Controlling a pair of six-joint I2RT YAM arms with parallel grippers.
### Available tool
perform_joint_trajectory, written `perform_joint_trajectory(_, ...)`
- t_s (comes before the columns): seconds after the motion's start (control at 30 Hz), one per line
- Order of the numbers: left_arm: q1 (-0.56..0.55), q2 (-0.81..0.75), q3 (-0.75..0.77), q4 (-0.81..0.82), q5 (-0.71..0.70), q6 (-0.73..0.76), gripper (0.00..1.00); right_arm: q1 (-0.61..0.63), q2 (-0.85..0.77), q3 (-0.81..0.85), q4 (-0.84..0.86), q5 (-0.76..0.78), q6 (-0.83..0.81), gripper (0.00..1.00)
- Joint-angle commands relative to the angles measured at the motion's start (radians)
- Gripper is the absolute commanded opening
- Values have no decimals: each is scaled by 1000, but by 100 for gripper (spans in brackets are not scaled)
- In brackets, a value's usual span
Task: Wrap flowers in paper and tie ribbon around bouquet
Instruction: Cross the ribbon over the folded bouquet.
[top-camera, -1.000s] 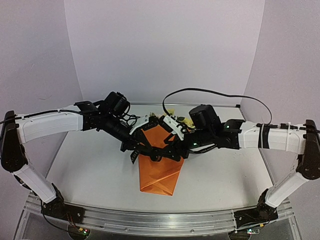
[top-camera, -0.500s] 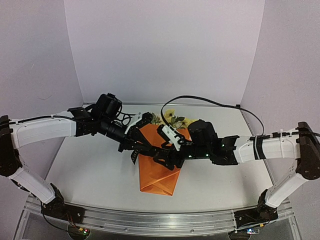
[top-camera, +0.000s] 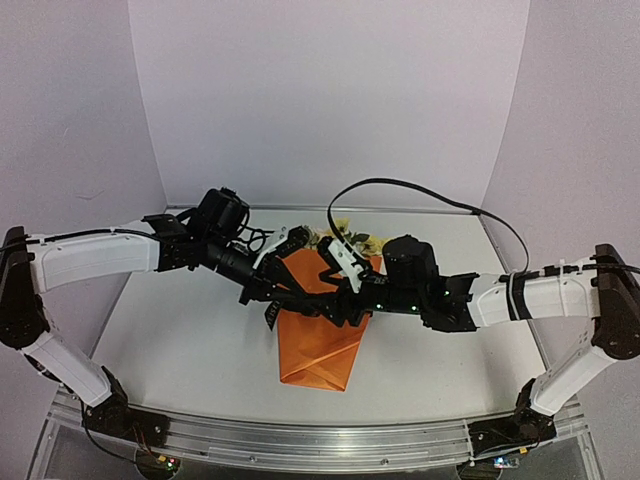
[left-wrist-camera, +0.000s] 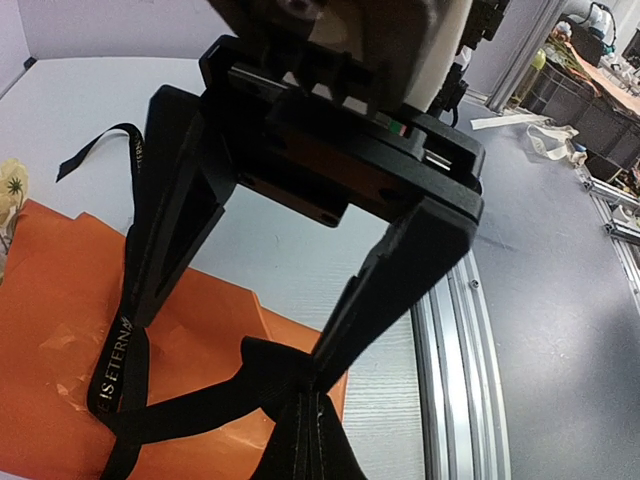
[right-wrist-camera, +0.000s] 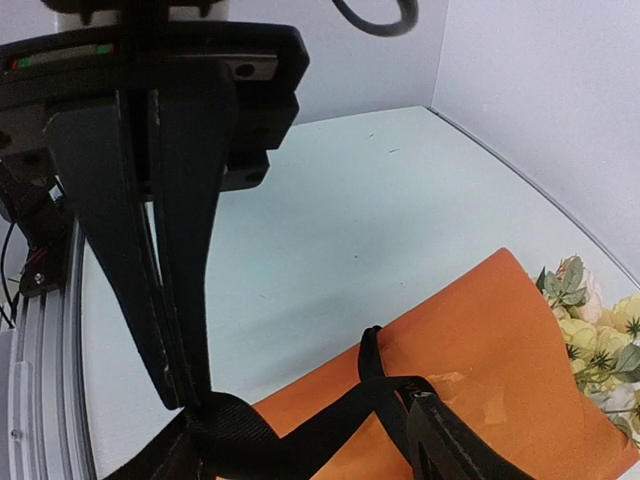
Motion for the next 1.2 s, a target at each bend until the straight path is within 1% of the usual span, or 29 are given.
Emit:
perform_joint_trajectory(0.0, 6, 33, 34, 42, 21, -26, 0, -5, -17, -7, 53, -53, 52, 49)
perform_joint_trajectory(0.13, 6, 27, 12, 90, 23, -56, 0, -8, 6, -14, 53, -63, 87, 28)
perform_joint_trajectory(0.23, 6, 20, 3, 87, 26, -50, 0, -9, 18, -16, 67, -61, 117, 24)
perform_joint_trajectory(0.27, 7, 21, 9, 69, 26, -42, 0, -9, 23, -12, 71, -60, 132, 21)
perform_joint_trajectory(0.3, 7, 22, 13, 55, 23, -37, 1, -8, 29, -7, 73, -59, 147, 16)
perform_joint_trajectory(0.33, 9, 21, 15, 50, 14, -42, 2, -9, 34, -2, 73, -56, 158, 10)
perform_joint_trajectory(0.4, 22, 15, 8, 69, -17, -83, 12, -9, 36, -2, 72, -38, 178, 0)
perform_joint_trajectory(0.5, 59, -14, -24, 126, -68, -190, 40, -10, 16, -29, 62, 48, 209, 0)
perform_joint_trajectory(0.53, 70, -37, -46, 154, -100, -223, 49, -11, 0, -40, 35, 93, 208, 0)
perform_joint_trajectory(0.57, 77, -62, -76, 188, -136, -249, 56, -13, -18, -49, -13, 139, 205, 0)
perform_joint_trajectory(0.63, 92, -111, -131, 255, -224, -297, 65, -29, -64, -80, -97, 212, 192, 0)
perform_joint_trajectory(0.7, 113, -141, -173, 303, -294, -329, 67, -64, -118, -115, -149, 261, 190, 0)
perform_joint_trajectory(0.8, 140, -121, -183, 317, -331, -326, 64, -144, -185, -121, -285, 251, 185, 0)
perform_joint_trajectory(0.87, 142, -65, -151, 269, -338, -278, 59, -159, -199, -82, -376, 210, 140, 0)
perform_joint_trajectory(0.97, 142, 40, -98, 201, -345, -199, 55, -162, -187, -15, -494, 148, 62, 0)
perform_joint_trajectory(1.07, 142, 129, -54, 174, -347, -146, 57, -164, -180, 31, -573, 105, 50, 0)
perform_joint_trajectory(1.17, 142, 202, -8, 162, -331, -112, 61, -168, -170, 55, -598, 64, 74, 0)
